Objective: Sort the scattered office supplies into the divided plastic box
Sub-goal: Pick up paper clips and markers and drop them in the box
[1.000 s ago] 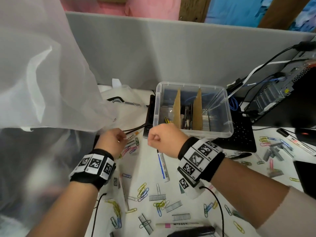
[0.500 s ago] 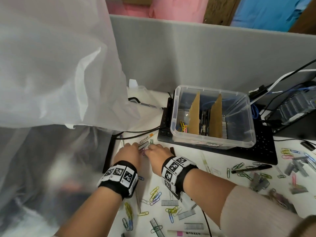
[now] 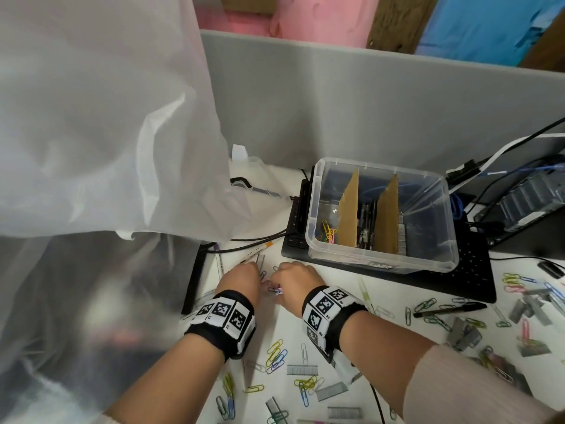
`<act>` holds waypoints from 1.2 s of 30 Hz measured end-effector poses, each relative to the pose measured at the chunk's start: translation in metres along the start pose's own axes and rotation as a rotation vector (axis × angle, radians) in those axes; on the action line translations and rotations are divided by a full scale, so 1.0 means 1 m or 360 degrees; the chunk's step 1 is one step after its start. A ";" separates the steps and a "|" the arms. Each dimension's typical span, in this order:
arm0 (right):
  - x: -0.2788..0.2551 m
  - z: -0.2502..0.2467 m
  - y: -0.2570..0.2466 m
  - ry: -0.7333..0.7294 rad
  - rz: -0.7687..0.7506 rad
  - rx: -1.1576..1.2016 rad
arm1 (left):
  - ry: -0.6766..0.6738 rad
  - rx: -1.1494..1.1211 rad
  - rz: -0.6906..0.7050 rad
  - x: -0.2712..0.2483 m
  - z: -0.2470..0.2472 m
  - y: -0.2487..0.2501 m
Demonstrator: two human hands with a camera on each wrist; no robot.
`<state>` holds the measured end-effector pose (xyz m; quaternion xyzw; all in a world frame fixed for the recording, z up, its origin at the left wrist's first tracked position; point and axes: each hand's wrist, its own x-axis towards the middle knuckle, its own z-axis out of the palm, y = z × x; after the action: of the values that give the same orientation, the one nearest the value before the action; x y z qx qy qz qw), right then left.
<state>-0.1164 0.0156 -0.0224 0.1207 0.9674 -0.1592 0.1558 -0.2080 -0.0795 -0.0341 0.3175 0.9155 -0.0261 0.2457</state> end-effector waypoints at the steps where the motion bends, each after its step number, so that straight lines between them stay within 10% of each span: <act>1: 0.000 0.001 0.000 0.0008 0.0015 0.0007 | -0.0007 -0.0012 -0.0002 0.000 0.000 0.001; 36: -0.013 -0.001 -0.004 -0.0143 0.0122 0.0083 | -0.0040 -0.0321 0.0059 -0.005 -0.013 -0.004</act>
<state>-0.1060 0.0098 -0.0160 0.1545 0.9496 -0.1835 0.2020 -0.2125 -0.0829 -0.0208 0.3078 0.9043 0.0667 0.2881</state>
